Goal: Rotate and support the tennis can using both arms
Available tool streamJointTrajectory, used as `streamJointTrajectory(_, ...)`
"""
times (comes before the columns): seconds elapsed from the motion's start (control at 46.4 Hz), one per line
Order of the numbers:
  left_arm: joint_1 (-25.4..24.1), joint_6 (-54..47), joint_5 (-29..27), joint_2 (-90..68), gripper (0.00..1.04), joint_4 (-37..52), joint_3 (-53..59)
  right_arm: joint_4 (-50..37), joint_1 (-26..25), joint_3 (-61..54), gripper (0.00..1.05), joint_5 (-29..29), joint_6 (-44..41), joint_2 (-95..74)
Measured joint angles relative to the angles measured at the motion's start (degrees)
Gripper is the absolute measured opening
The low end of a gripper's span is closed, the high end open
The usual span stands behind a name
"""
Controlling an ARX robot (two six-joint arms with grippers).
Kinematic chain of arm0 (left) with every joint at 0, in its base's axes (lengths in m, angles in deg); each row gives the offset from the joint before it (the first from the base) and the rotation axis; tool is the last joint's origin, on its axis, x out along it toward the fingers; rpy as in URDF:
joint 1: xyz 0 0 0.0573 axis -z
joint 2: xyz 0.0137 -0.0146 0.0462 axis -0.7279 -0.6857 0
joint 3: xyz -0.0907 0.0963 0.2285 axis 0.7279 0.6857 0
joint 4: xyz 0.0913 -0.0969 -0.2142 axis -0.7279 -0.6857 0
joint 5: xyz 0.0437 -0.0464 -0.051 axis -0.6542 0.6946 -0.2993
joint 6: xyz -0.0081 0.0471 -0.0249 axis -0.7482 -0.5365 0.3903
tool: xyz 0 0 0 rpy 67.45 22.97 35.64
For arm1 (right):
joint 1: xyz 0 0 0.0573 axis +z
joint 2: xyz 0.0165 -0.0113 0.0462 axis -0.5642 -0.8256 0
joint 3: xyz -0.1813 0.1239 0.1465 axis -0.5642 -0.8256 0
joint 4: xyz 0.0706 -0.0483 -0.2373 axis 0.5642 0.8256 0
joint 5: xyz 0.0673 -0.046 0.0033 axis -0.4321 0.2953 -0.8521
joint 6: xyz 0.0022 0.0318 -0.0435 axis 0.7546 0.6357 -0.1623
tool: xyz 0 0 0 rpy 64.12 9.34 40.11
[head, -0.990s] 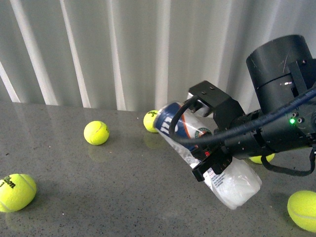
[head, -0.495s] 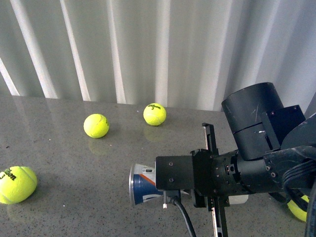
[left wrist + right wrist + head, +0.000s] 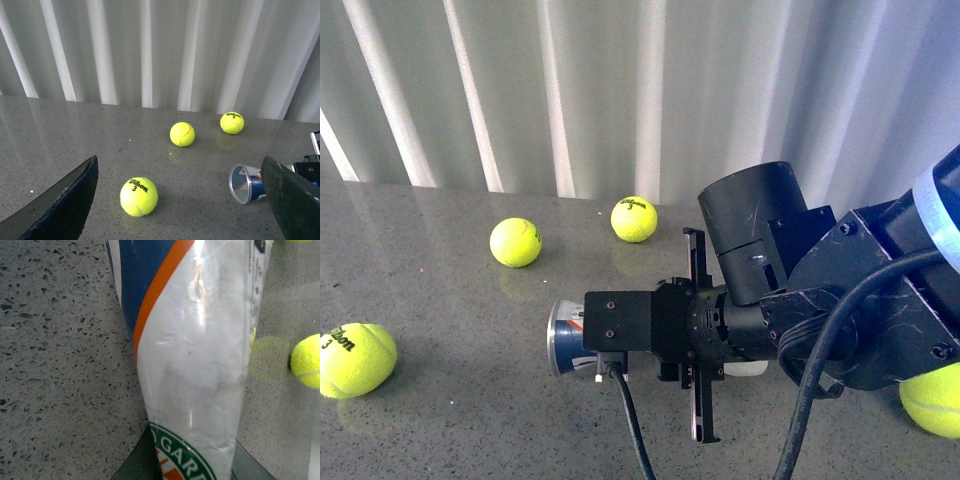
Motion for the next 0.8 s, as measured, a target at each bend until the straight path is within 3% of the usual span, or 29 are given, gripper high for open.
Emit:
streamJointTrajectory(0.108, 0.0, 0.0, 0.0, 0.0, 0.98, 0.0, 0.0, 0.4, 0.7, 0.0, 0.12, 1.3, 1.2, -0.1)
streamJointTrajectory(0.323, 0.0, 0.0, 0.0, 0.0, 0.98, 0.0, 0.0, 3.7, 2.4, -2.2, 0.54, 0.4, 4.6, 1.5)
streamJointTrajectory(0.603, 0.0, 0.0, 0.0, 0.0, 0.98, 0.0, 0.0, 9.0, 3.7, -5.6, 0.98, -1.5, 5.8, 6.2)
streamJointTrajectory(0.797, 0.0, 0.0, 0.0, 0.0, 0.98, 0.0, 0.0, 12.2, 3.3, -7.0, 0.98, -1.6, 5.3, 10.4)
